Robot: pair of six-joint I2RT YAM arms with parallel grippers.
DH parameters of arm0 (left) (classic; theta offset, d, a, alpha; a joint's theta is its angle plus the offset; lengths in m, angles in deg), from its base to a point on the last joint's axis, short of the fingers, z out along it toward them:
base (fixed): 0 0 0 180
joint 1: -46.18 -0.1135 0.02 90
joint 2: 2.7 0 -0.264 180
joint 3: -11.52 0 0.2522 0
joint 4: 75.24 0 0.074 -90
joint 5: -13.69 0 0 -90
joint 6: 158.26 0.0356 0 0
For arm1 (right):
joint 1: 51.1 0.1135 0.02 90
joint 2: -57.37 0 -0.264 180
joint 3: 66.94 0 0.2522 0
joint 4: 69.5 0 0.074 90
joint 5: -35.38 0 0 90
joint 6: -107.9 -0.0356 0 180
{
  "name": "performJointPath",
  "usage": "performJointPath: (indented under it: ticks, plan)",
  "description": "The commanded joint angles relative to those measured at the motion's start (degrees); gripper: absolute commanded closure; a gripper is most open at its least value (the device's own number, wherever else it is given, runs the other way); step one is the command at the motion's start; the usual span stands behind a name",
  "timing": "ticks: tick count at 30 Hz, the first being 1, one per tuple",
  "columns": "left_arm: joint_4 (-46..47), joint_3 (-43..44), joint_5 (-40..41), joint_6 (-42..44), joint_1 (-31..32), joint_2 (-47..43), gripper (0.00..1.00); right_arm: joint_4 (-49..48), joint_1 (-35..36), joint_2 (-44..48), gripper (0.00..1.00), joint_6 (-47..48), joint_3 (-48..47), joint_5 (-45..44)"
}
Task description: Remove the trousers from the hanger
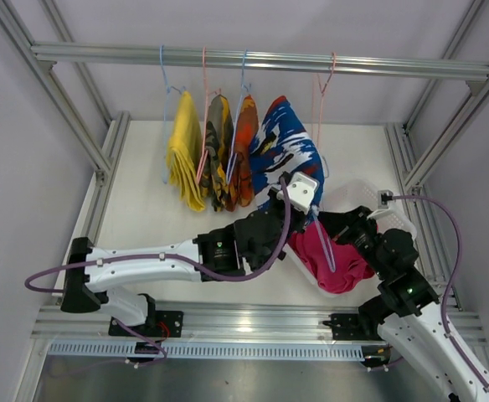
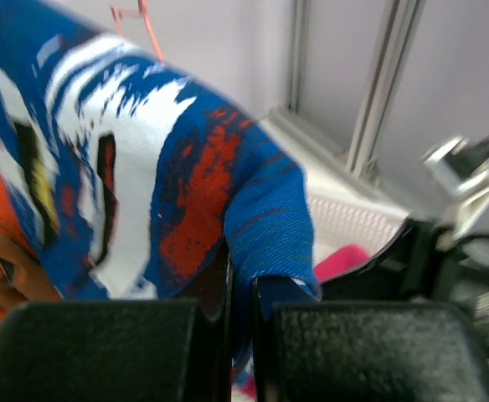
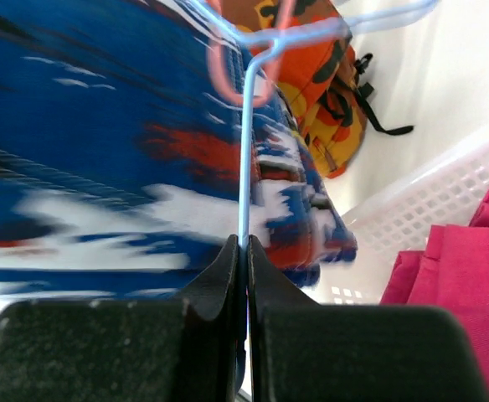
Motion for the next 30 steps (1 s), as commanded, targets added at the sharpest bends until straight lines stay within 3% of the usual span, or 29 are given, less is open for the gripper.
performJointPath:
  ticks: [1, 21, 30]
  plan:
    - [12.16, 8.0, -2.39, -2.01, 1.08, -7.7, 0.99, -3.06, 0.51, -2.35, 1.0, 1.29, 1.94, 2.31]
    - [11.28, 9.59, -1.34, 0.63, 2.92, -13.5, 0.99, -3.95, 0.87, -5.69, 1.0, 2.96, 6.6, -1.21]
    - [5.48, 9.59, -3.09, -3.59, 3.36, -19.83, 0.99, -4.83, 0.78, -6.31, 1.0, 3.4, 9.15, -2.0]
